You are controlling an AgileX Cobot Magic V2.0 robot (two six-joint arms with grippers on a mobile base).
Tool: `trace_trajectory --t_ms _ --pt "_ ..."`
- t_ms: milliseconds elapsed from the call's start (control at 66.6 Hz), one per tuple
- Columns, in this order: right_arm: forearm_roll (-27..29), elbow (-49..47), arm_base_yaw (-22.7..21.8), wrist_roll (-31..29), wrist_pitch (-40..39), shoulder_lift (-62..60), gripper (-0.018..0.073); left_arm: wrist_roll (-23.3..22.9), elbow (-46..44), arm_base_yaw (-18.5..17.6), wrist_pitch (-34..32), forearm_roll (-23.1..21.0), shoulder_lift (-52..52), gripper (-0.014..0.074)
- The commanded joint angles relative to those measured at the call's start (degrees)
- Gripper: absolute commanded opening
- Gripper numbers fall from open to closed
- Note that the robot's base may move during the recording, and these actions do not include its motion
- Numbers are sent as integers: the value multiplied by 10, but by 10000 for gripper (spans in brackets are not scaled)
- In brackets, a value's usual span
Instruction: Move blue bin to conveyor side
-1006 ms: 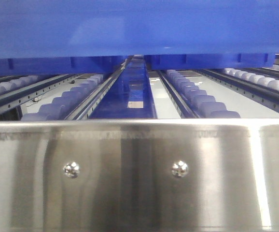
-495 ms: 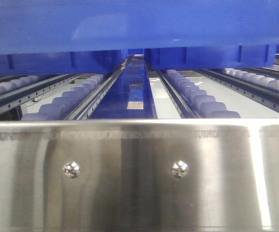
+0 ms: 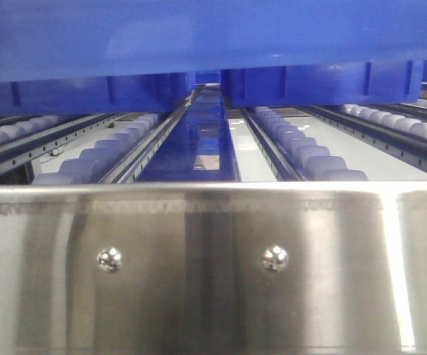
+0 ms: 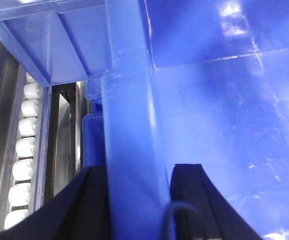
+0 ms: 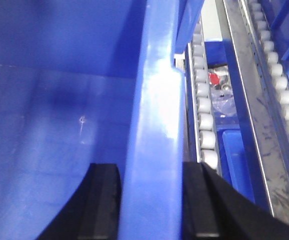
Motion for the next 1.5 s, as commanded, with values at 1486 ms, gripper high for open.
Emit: trace_trajectory --t_ms 1486 --pt "-4 -9 -1 -12 -85 -13 -75 7 -6 -5 -43 7 -9 -16"
